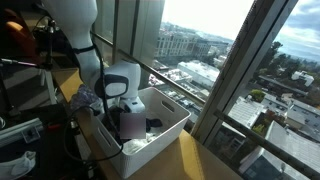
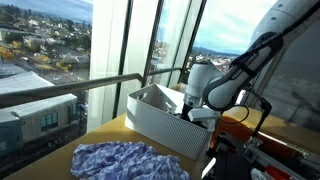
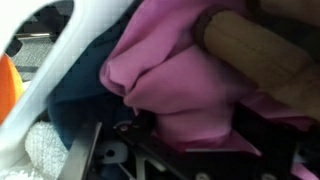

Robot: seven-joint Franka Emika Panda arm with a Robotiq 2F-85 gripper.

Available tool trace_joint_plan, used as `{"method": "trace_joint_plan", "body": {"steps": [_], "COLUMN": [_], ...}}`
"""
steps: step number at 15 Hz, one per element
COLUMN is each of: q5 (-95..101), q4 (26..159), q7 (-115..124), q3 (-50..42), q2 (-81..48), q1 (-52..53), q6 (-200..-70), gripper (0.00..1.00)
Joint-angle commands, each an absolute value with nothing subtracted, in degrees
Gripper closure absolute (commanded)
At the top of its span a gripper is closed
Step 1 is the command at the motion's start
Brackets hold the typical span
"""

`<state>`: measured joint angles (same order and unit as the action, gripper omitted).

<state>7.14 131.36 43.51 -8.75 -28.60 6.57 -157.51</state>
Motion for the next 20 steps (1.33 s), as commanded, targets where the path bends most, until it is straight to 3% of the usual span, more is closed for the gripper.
{"method": "trace_joint_plan", "body": {"steps": [1,8,10,20], "q5": [4.29,-2.07,-3.30,-0.90], "q4": [131.15,131.75,132.13,130.71], "q7": [41.44,36.99,36.23,39.07], "q3": [-8.64,-6.75,-6.72,-6.12], "q2": [-29.86,-25.70,-23.89,-4.36], "q1": [7.16,6.17,6.25,7.14], "q6": [-158.06,-155.95,-154.95,-144.41], "gripper": [0.47,0.98,0.94,0.95]}}
